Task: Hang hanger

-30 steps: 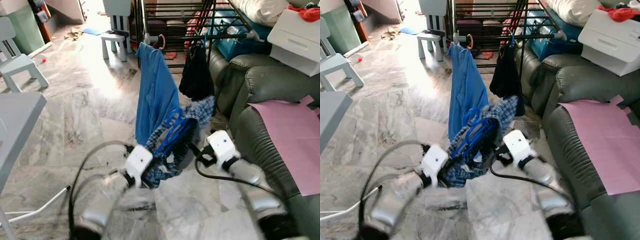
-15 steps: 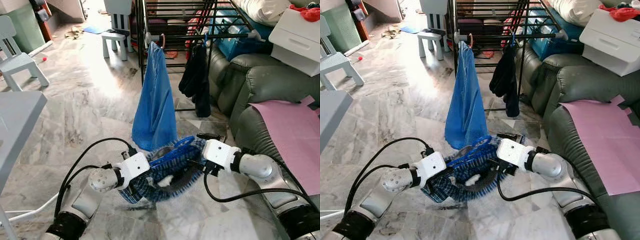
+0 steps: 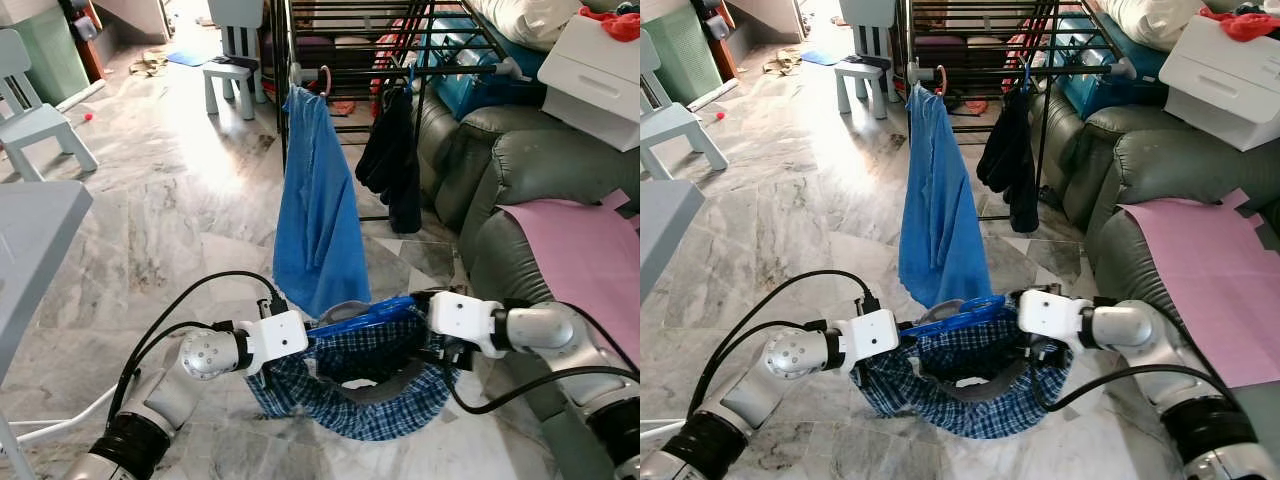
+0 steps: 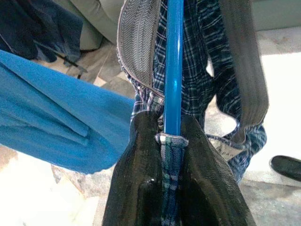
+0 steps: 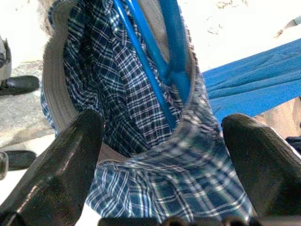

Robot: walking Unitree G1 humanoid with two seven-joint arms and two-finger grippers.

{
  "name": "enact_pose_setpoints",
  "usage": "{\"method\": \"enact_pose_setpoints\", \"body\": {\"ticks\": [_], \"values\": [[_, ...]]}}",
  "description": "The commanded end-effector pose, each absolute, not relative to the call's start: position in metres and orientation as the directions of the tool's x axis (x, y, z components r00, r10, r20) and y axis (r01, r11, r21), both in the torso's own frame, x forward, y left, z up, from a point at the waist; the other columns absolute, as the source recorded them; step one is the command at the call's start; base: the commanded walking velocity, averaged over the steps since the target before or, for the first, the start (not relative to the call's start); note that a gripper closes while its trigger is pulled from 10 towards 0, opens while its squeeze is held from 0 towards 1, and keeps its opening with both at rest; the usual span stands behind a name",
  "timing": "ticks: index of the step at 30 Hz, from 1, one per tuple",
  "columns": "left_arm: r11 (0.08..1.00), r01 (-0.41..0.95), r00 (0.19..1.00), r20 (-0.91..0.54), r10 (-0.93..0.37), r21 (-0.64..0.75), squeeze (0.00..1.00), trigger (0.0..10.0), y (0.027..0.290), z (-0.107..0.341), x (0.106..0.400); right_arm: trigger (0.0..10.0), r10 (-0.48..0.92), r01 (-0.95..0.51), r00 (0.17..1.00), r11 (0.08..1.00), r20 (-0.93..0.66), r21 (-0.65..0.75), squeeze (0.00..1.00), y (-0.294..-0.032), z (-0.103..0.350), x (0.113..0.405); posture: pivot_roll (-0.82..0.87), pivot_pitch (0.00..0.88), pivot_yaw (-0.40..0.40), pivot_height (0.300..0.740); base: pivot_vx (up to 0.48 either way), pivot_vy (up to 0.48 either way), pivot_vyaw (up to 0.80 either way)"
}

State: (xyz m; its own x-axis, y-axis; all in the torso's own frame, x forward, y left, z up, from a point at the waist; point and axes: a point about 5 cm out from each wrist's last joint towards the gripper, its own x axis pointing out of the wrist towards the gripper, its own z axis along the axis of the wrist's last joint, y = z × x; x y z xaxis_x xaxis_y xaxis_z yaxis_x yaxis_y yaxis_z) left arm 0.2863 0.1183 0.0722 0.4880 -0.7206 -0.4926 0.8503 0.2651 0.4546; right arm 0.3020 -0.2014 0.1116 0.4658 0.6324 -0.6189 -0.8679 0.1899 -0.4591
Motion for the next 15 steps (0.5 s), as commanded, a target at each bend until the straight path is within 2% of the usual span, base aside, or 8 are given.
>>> {"method": "enact_pose_setpoints", "body": {"ticks": [1,5,13,15], "values": [[0.251,0.843,0.487,-0.477,-0.732,0.476,0.00,10.0,0.118,0.079,0.290,10.0,0.618,-0.850,0.490,0.185,-0.614,-0.493,0.00,-0.207,0.119,0.307,0.04,0.071,-0.021,0.740,0.000,0.000,0.00],[0.226,0.843,0.467,-0.458,-0.757,0.488,0.00,10.0,0.117,0.084,0.289,10.0,0.613,-0.808,0.555,0.239,-0.562,-0.538,0.00,-0.210,0.124,0.316,0.04,0.075,-0.018,0.740,0.000,0.000,0.00],[0.195,0.847,0.438,-0.441,-0.783,0.495,0.00,10.0,0.111,0.088,0.286,10.0,0.626,-0.759,0.604,0.264,-0.493,-0.595,0.00,-0.202,0.125,0.321,0.04,0.073,-0.007,0.740,0.000,0.000,0.00],[0.190,0.846,0.435,-0.438,-0.787,0.498,0.00,10.0,0.110,0.089,0.286,10.0,0.604,-0.725,0.641,0.274,-0.474,-0.632,0.00,-0.204,0.123,0.325,0.05,0.071,-0.006,0.740,0.000,0.000,0.00]]}}
